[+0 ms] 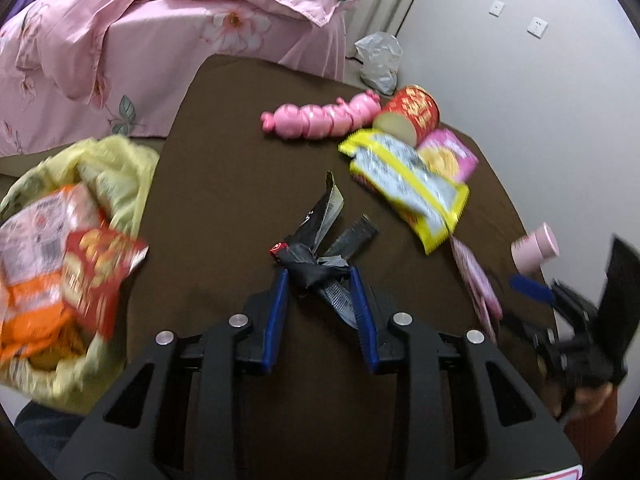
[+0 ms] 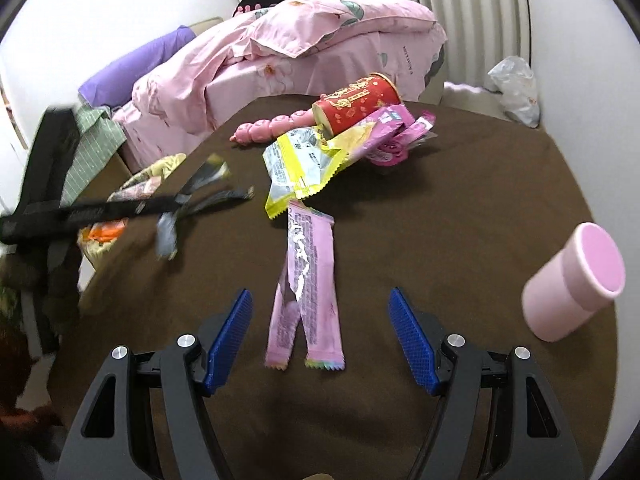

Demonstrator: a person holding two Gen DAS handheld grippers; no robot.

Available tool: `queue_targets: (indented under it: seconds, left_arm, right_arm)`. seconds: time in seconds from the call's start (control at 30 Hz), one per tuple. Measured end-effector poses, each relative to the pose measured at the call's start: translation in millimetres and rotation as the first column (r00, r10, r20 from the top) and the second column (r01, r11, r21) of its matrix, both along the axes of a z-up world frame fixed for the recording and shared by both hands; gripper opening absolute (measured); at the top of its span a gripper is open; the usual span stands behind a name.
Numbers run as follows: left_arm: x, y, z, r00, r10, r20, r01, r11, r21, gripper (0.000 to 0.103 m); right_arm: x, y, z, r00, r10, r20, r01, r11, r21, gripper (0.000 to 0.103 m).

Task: Collect trash
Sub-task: 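Move both tools back to the table and grasp the black wrapper with the left tool, then grasp the pink strip wrapper with the right tool while the left tool holds the black wrapper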

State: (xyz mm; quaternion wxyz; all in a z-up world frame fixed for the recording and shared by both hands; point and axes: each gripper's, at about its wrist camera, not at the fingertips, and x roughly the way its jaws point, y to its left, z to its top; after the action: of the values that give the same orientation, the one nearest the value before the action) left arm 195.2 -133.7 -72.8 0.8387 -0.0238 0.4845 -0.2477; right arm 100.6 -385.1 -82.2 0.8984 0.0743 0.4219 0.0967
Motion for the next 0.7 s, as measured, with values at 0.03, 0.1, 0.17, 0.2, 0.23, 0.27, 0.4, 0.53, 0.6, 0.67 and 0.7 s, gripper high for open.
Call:
queue_targets:
  seconds: [0.03, 0.1, 0.17, 0.2, 0.23, 0.27, 0.4, 0.53, 0.6, 0.67, 0.7]
  left_arm:
    - [-7, 4, 0, 1.000, -0.004, -0.001, 0.004, 1.000, 0.003, 0.030]
    - [-19, 10, 0, 1.000, -0.007, 0.002, 0.007, 1.000, 0.010, 0.030]
    - [-29, 14, -1, 1.000, -0.008, 0.008, 0.008, 1.000, 0.028, 0.030]
    - [-33, 16, -2, 1.000, -0.012, 0.007, 0.012, 0.999, 0.032, 0.030]
    - [-37, 18, -3, 1.000, -0.017, 0.002, 0.017, 0.999, 0.030, 0.031]
    - [-40, 19, -3, 1.000, -0.021, -0.002, 0.021, 0.999, 0.027, 0.031]
    - [-47, 20, -6, 1.000, -0.023, -0.002, 0.023, 0.999, 0.028, 0.031]
    - [-47, 19, -6, 1.000, -0.019, -0.004, 0.019, 0.999, 0.030, 0.031]
    - [-47, 19, -6, 1.000, -0.021, -0.001, 0.021, 0.999, 0.036, 0.031]
    - [-47, 18, -6, 1.000, -0.023, 0.001, 0.023, 0.999, 0.039, 0.031]
    - [-47, 18, -5, 1.000, -0.024, 0.000, 0.024, 0.999, 0.038, 0.031]
  right_arm:
    - [3, 0, -2, 1.000, -0.002, -0.006, 0.003, 1.000, 0.013, 0.067]
    - [7, 0, -4, 1.000, -0.008, -0.013, 0.009, 1.000, 0.023, 0.067]
    - [9, 2, -6, 1.000, -0.003, -0.014, 0.003, 1.000, 0.028, 0.067]
    - [10, 2, -6, 1.000, -0.003, -0.012, 0.003, 0.999, 0.032, 0.067]
    - [11, 2, -6, 1.000, -0.003, -0.010, 0.004, 0.999, 0.040, 0.067]
    - [12, 2, -7, 1.000, -0.003, -0.007, 0.003, 0.999, 0.050, 0.067]
    - [24, -4, -10, 0.999, -0.040, -0.012, 0.041, 0.997, 0.073, 0.067]
    - [36, -5, -17, 0.997, -0.067, -0.049, 0.072, 0.993, 0.097, 0.067]
    - [38, 1, -16, 0.997, -0.059, -0.053, 0.064, 0.994, 0.087, 0.067]
    - [38, 5, -17, 0.997, -0.061, -0.055, 0.064, 0.996, 0.067, 0.067]
    - [37, 8, -17, 0.997, -0.057, -0.051, 0.060, 0.997, 0.049, 0.067]
